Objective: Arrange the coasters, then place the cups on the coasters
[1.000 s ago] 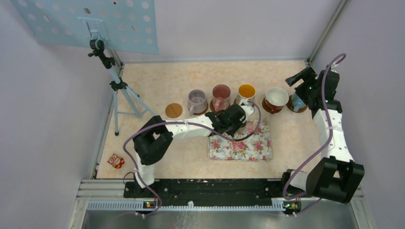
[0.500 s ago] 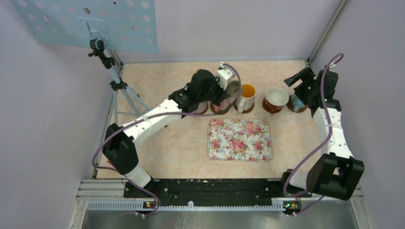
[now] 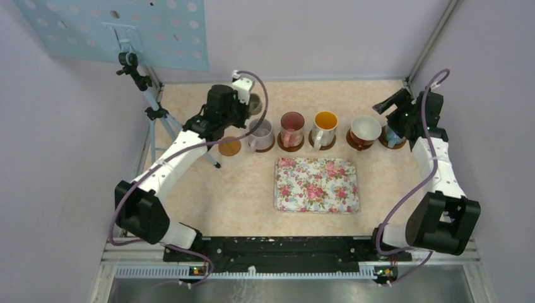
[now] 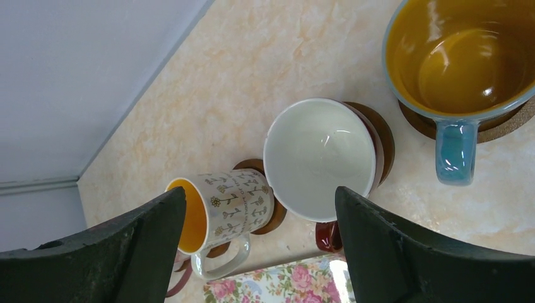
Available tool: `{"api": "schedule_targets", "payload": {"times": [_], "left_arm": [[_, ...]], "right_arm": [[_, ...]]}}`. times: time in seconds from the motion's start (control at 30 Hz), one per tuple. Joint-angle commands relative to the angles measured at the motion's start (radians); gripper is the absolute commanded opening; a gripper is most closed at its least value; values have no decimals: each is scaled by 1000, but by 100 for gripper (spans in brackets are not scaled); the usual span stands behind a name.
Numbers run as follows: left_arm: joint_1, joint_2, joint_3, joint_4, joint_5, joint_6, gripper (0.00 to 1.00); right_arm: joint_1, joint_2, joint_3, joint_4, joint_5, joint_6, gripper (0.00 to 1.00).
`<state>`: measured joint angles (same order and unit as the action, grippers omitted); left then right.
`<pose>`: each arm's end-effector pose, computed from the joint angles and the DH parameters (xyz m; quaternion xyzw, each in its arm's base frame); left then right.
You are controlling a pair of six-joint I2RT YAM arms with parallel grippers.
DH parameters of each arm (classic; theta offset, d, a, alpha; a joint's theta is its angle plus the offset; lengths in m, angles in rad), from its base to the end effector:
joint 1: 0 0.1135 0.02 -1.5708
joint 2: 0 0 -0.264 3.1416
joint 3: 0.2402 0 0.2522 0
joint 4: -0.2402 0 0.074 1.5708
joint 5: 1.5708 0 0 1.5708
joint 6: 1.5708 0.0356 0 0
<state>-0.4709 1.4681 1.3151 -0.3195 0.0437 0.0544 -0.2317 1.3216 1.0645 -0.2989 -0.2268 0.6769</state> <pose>0.3038 -0.1564 0.3482 0.2324 0.8206 -0.1261 0.5067 0.2932 -0.0610 0.3077 0.3317 0.8044 0.2030 0.4490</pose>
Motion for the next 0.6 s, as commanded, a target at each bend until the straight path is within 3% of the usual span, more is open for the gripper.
{"api": "schedule_targets", "payload": {"times": [0.0, 0.27, 0.57], "left_arm": [[53, -93, -90, 37, -92, -6, 0], [134, -92, -193, 12, -132, -36, 0], [141, -71, -266, -5, -150, -75, 0]], "right_arm": [[-14, 10, 67, 40, -14, -1, 87], [-14, 27, 89, 35, -17, -9, 87], [-12, 28, 97, 22, -13, -14, 86]]}}
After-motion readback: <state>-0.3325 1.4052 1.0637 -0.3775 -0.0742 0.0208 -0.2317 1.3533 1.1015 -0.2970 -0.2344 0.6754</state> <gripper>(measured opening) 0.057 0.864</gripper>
